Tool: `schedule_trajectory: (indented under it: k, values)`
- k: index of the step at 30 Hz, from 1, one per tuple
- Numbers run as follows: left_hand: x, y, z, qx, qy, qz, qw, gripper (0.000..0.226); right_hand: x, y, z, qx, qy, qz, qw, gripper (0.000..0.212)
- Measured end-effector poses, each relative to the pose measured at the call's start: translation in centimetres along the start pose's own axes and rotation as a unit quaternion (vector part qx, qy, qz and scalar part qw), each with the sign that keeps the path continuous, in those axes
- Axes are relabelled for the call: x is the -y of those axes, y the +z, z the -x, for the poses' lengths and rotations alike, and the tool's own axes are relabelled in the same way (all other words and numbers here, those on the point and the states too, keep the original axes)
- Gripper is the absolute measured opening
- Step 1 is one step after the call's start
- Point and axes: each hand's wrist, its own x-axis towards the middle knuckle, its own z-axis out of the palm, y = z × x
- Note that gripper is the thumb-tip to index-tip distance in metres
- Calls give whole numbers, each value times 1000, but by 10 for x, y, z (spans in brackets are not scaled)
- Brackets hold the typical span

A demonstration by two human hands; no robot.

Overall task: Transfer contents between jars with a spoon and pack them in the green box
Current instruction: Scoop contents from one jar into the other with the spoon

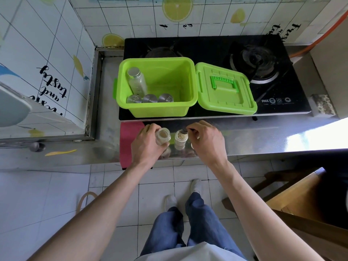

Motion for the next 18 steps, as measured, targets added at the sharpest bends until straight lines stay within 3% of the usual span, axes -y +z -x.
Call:
schedule_trajectory:
  k: [18]
  values:
    - [-2, 4, 2, 21, 3, 7, 1000, 45, -14, -1, 15, -5, 37, -29, 999, 12]
